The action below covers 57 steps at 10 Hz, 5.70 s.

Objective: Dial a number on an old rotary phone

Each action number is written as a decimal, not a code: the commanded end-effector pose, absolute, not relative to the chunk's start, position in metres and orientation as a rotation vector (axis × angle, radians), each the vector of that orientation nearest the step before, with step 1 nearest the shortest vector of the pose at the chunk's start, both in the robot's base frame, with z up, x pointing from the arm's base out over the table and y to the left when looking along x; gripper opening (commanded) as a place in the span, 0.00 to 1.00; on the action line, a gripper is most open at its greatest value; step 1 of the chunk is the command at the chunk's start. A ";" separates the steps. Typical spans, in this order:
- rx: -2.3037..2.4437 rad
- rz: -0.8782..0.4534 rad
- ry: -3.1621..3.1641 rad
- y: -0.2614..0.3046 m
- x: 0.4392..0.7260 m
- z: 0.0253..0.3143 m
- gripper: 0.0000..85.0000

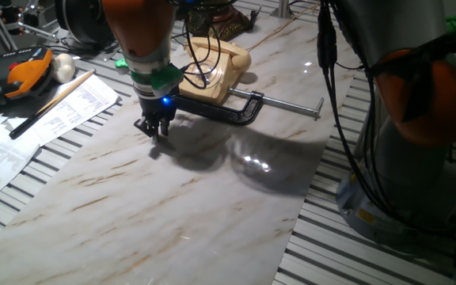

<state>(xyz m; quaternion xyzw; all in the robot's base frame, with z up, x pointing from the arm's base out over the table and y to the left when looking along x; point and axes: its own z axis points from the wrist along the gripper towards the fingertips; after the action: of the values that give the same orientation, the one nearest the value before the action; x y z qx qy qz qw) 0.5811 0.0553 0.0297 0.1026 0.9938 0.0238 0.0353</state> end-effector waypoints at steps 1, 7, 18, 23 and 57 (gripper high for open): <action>0.319 0.073 3.053 0.056 0.579 0.029 0.40; 0.316 0.086 3.043 0.055 0.578 0.021 0.40; 0.303 0.041 3.030 0.055 0.577 0.019 0.40; 0.305 0.042 3.025 0.056 0.576 0.016 0.20; 1.618 0.158 2.772 0.023 0.558 0.177 0.00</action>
<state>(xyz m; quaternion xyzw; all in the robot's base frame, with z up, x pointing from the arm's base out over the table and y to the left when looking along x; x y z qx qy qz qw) 0.5581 0.0234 0.1773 0.4931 0.8679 0.0489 -0.0365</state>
